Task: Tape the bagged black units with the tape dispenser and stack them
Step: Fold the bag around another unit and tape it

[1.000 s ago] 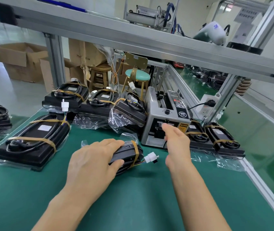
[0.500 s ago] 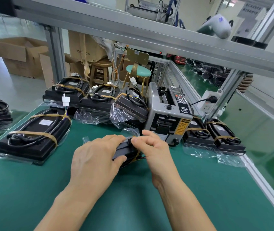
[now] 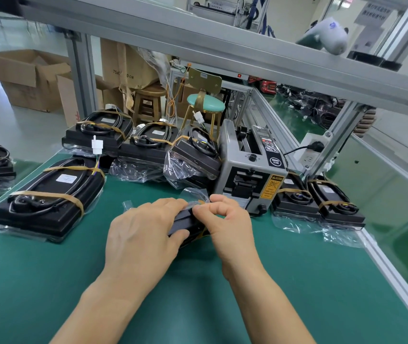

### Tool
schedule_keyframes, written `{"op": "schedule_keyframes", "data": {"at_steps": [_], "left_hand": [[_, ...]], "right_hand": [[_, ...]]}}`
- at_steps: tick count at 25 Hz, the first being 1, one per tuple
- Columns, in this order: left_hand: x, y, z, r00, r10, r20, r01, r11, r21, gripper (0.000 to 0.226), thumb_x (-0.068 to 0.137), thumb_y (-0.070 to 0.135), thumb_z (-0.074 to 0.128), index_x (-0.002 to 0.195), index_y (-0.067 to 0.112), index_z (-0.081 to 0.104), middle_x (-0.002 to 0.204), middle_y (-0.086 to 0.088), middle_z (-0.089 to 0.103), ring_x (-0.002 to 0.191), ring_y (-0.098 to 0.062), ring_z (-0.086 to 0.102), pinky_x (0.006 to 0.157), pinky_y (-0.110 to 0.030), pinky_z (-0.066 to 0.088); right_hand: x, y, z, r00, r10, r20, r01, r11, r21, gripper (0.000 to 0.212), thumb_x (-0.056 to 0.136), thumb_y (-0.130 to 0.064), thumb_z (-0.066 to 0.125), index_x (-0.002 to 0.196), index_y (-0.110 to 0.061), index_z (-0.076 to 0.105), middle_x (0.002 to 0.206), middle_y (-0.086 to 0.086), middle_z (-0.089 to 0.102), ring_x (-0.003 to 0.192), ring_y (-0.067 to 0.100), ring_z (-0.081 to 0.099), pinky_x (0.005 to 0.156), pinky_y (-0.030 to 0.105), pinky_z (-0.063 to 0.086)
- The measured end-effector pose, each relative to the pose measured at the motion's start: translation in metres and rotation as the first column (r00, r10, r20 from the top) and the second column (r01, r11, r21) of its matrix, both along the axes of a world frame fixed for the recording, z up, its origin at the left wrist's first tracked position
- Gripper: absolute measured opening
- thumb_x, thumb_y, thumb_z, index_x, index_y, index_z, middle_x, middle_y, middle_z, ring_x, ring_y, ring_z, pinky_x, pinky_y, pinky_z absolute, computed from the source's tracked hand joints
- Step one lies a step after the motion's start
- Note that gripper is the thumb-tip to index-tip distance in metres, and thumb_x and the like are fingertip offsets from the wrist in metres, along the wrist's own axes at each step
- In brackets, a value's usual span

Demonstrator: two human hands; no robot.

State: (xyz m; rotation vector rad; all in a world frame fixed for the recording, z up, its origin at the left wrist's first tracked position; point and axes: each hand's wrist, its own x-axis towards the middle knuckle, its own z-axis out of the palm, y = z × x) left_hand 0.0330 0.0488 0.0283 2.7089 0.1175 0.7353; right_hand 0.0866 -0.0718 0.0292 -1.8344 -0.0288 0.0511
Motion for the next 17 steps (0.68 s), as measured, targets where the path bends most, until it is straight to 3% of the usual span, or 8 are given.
{"op": "schedule_keyframes", "data": {"at_steps": [7, 9, 10, 12, 14, 15, 17], "left_hand": [[-0.002, -0.002, 0.002, 0.999, 0.017, -0.038, -0.018, 0.999, -0.049, 0.046, 0.054, 0.026, 0.089, 0.097, 0.027, 0.073, 0.088, 0.011, 0.073, 0.073, -0.020, 0.069, 0.059, -0.029, 0.046], [-0.003, -0.002, 0.003, 0.999, 0.015, -0.032, -0.017, 0.998, -0.056, 0.045, 0.053, 0.025, 0.089, 0.095, 0.027, 0.073, 0.087, 0.011, 0.073, 0.072, -0.021, 0.069, 0.058, -0.028, 0.043], [-0.003, -0.003, 0.003, 0.999, 0.015, -0.030, -0.016, 0.998, -0.058, 0.045, 0.053, 0.025, 0.089, 0.095, 0.027, 0.073, 0.086, 0.012, 0.073, 0.071, -0.021, 0.069, 0.057, -0.027, 0.041], [-0.003, -0.003, 0.003, 1.000, 0.014, -0.024, -0.015, 0.998, -0.059, 0.045, 0.052, 0.025, 0.090, 0.094, 0.028, 0.073, 0.085, 0.012, 0.073, 0.069, -0.020, 0.068, 0.057, -0.025, 0.037], [-0.003, -0.003, 0.003, 0.999, 0.019, -0.026, -0.020, 0.998, -0.057, 0.045, 0.051, 0.025, 0.090, 0.092, 0.028, 0.073, 0.083, 0.013, 0.073, 0.067, -0.020, 0.068, 0.056, -0.026, 0.038], [-0.003, -0.003, 0.003, 1.000, 0.018, -0.020, -0.019, 0.998, -0.052, 0.046, 0.050, 0.024, 0.091, 0.091, 0.028, 0.073, 0.082, 0.013, 0.073, 0.065, -0.020, 0.068, 0.056, -0.025, 0.038], [-0.002, -0.002, 0.004, 1.000, 0.013, -0.018, -0.014, 0.999, -0.050, 0.046, 0.050, 0.024, 0.091, 0.091, 0.028, 0.073, 0.082, 0.013, 0.072, 0.065, -0.020, 0.068, 0.055, -0.024, 0.036]], "right_hand": [[-0.008, 0.010, -0.004, 0.994, -0.108, 0.021, 0.108, 0.994, 0.000, 0.032, 0.074, -0.016, 0.069, 0.046, -0.030, 0.062, 0.105, -0.018, 0.056, 0.109, -0.005, 0.051, 0.109, 0.044, 0.031], [-0.012, 0.015, -0.006, 0.990, -0.143, -0.010, 0.144, 0.989, 0.036, 0.027, 0.074, -0.017, 0.069, 0.053, -0.032, 0.061, 0.106, -0.016, 0.055, 0.106, -0.002, 0.052, 0.111, 0.044, 0.030], [-0.013, 0.016, -0.006, 0.985, -0.166, -0.042, 0.169, 0.983, 0.066, 0.020, 0.075, -0.017, 0.070, 0.066, -0.033, 0.062, 0.109, -0.014, 0.054, 0.107, 0.000, 0.052, 0.111, 0.043, 0.030], [-0.008, 0.011, -0.004, 0.974, -0.188, -0.125, 0.208, 0.961, 0.181, 0.030, 0.079, -0.012, 0.067, 0.096, -0.031, 0.053, 0.113, -0.010, 0.052, 0.107, 0.006, 0.051, 0.101, 0.031, 0.038], [-0.002, 0.005, 0.001, 0.967, -0.163, -0.196, 0.220, 0.922, 0.319, 0.033, 0.083, -0.001, 0.060, 0.102, -0.027, 0.051, 0.108, -0.007, 0.054, 0.096, 0.004, 0.053, 0.077, 0.019, 0.041], [-0.001, 0.003, 0.005, 0.974, -0.130, -0.186, 0.186, 0.925, 0.330, 0.032, 0.084, 0.000, 0.058, 0.098, -0.028, 0.056, 0.106, -0.007, 0.057, 0.095, 0.004, 0.054, 0.074, 0.019, 0.042], [-0.001, 0.001, 0.006, 0.996, -0.063, -0.067, 0.073, 0.985, 0.158, 0.026, 0.083, -0.009, 0.063, 0.085, -0.035, 0.065, 0.108, -0.010, 0.062, 0.107, 0.007, 0.056, 0.094, 0.032, 0.045]]}}
